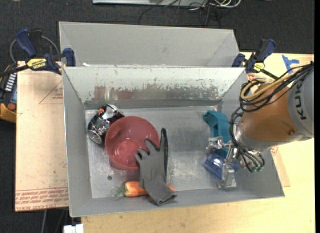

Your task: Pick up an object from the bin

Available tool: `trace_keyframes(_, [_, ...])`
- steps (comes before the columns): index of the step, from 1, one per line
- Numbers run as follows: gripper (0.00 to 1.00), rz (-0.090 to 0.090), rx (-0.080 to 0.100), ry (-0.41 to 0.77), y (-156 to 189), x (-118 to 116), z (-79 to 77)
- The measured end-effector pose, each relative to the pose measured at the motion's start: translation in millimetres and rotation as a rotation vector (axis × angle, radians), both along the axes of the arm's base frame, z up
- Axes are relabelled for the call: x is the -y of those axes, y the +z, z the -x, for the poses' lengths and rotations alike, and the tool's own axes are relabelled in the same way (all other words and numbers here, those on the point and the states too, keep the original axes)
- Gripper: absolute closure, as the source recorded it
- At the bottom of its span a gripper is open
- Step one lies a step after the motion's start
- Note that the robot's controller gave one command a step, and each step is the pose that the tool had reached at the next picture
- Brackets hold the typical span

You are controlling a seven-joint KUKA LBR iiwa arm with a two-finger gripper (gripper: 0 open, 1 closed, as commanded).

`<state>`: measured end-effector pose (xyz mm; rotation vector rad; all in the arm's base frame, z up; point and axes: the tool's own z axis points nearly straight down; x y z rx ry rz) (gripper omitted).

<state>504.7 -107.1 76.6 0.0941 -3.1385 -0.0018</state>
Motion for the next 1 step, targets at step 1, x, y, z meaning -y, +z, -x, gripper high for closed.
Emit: trace_keyframes(1, [0.00, 0.001, 0.008, -0.008, 64.7, 12.4, 15.4])
